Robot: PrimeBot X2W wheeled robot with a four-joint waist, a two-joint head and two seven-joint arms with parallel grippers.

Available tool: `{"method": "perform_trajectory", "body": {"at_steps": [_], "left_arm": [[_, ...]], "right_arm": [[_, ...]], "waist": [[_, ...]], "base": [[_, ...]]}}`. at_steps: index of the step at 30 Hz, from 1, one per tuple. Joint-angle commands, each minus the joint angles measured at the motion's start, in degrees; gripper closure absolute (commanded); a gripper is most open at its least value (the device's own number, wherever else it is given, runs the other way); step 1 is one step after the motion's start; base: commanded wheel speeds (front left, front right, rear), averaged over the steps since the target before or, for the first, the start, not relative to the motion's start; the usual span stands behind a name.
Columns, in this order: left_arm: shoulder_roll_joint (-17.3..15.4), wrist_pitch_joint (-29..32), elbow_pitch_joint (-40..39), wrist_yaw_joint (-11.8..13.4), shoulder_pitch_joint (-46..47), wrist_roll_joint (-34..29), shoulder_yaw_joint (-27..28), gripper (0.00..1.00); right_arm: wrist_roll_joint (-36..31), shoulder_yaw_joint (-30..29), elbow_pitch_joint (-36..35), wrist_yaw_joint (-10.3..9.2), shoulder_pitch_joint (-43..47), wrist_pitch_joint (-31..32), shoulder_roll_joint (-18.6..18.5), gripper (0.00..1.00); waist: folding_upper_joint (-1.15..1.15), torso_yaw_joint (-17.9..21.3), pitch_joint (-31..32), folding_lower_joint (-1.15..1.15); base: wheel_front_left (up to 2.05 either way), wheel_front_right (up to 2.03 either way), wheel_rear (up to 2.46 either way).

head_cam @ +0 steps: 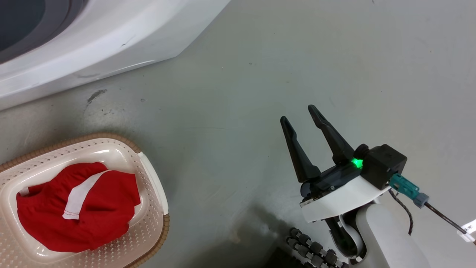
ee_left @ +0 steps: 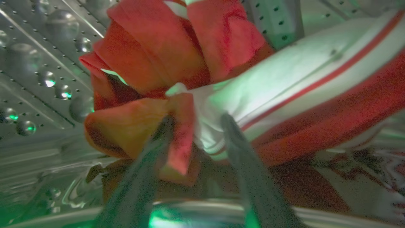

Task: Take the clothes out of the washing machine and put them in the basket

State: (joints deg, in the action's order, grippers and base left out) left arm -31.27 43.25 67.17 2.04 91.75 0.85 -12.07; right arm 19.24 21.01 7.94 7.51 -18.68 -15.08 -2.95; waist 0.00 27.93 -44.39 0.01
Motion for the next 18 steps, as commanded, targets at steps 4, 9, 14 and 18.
{"method": "perform_trajectory", "body": {"at_steps": [4, 9, 14, 18], "left_arm": [[-1.28, -1.43, -2.75, 2.13, -2.74, 0.80, 0.49, 1.00], [-2.20, -8.57, -7.04, 4.22, -6.34, 1.53, 1.16, 1.00], [-1.15, -21.25, -10.05, 5.47, -12.09, 3.59, 2.36, 1.00], [1.53, -32.07, -9.43, 4.98, -16.88, 6.22, 3.78, 1.00]], "right_arm": [[1.46, 1.07, 0.11, -0.04, -0.88, -0.12, 0.13, 0.00], [1.74, 1.17, 0.99, -0.04, -0.58, -0.12, 0.13, 0.00], [0.59, -0.33, 1.57, -0.04, 0.06, -0.12, 0.11, 0.00], [-1.25, -2.39, 2.17, -0.04, 1.39, -0.12, 0.08, 0.00]], "waist": [[0.00, 0.35, 0.81, -0.01], [0.00, 0.06, 2.79, -0.01], [0.00, -1.35, 7.02, -0.01], [0.00, -3.33, 11.88, -0.01]], "base": [[0.00, 0.00, 0.00], [0.00, 0.00, 0.00], [0.00, 0.00, 0.00], [0.00, 0.00, 0.00]]}}
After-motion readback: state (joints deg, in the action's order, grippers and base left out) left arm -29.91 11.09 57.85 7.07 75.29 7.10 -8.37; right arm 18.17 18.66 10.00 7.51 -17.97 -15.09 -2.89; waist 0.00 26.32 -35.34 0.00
